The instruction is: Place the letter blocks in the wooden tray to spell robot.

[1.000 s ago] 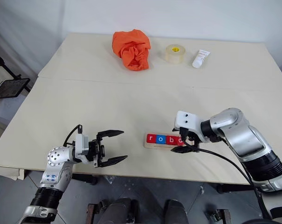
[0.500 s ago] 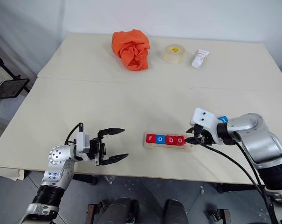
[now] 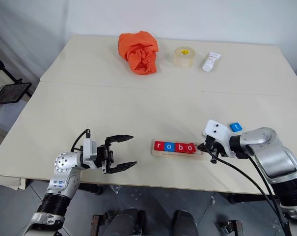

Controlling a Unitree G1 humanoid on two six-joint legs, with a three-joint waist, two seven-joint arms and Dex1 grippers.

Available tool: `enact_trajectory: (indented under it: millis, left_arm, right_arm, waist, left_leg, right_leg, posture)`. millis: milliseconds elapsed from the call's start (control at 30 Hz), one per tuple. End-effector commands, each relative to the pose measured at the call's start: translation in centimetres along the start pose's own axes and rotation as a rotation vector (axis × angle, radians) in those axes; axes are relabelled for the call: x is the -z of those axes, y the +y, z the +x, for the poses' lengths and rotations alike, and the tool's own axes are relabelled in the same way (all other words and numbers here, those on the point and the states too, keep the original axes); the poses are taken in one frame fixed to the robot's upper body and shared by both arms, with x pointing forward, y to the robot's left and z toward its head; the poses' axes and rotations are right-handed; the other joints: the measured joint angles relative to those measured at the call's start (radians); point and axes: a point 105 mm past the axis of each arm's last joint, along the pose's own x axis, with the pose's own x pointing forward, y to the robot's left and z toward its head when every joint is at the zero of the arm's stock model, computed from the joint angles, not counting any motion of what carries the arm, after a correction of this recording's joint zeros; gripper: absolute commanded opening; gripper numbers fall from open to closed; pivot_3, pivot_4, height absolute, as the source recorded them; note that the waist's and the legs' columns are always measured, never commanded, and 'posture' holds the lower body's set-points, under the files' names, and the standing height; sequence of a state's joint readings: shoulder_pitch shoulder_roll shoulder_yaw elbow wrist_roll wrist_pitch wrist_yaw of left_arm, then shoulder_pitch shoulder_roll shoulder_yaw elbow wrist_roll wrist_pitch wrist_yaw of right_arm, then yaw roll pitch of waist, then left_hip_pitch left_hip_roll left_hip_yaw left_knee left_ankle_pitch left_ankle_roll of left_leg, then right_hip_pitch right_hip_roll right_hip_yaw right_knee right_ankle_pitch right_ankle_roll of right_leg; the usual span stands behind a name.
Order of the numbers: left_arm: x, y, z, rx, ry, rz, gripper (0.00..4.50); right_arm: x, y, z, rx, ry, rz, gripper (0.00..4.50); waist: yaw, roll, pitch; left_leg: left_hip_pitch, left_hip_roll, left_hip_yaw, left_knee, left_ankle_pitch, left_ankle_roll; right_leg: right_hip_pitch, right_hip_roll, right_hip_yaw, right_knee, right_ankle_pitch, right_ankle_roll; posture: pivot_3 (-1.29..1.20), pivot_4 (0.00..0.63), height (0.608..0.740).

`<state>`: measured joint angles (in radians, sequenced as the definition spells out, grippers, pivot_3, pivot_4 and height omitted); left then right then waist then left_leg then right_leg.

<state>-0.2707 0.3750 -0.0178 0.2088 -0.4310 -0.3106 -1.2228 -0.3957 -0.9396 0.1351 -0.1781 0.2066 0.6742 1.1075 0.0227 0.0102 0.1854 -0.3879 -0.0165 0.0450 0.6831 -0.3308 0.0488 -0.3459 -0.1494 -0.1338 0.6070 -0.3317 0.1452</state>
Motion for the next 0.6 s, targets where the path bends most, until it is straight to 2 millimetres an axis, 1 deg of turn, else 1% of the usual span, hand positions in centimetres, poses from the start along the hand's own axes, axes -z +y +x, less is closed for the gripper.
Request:
enact_trajectory:
  millis: [33,233,400,600]
  left_arm:
    - [-0.6,0.2,0.1,0.003,-0.008,0.033,4.50]
    - [-0.5,0.2,0.2,0.000,-0.009,0.035,4.50]
    - [-0.5,0.2,0.4,-0.001,-0.012,0.033,4.50]
    - [-0.5,0.2,0.5,-0.001,-0.014,0.034,4.50]
  right_arm:
    - [-1.1,0.8,0.0,-0.018,-0.039,-0.018,0.01]
    - [-1.7,1.5,-0.6,-0.028,-0.047,-0.011,0.01]
    - [-1.9,1.1,-1.3,0.000,-0.040,-0.021,0.01]
    - [-4.1,1.1,-1.5,-0.004,-0.104,-0.049,0.01]
  waist:
    - [0.000,0.000,0.000]
    - [0.000,0.000,0.000]
    - [0.001,0.000,0.000]
    - [0.000,0.000,0.000]
  left_leg:
    - [0.000,0.000,0.000,0.000,0.000,0.000]
    - [0.000,0.000,0.000,0.000,0.000,0.000]
    - [0.000,0.000,0.000,0.000,0.000,0.000]
    - [0.000,0.000,0.000,0.000,0.000,0.000]
  right_leg:
    - [0.000,0.000,0.000,0.000,0.000,0.000]
    - [0.000,0.000,0.000,0.000,0.000,0.000]
    - [0.000,0.000,0.000,0.000,0.000,0.000]
    - [0.000,0.000,0.000,0.000,0.000,0.000]
  posture:
    - [0.00,0.150,0.740]
    - [0.00,0.150,0.740]
    - [0.00,0.150,0.740]
    - [0.00,0.150,0.740]
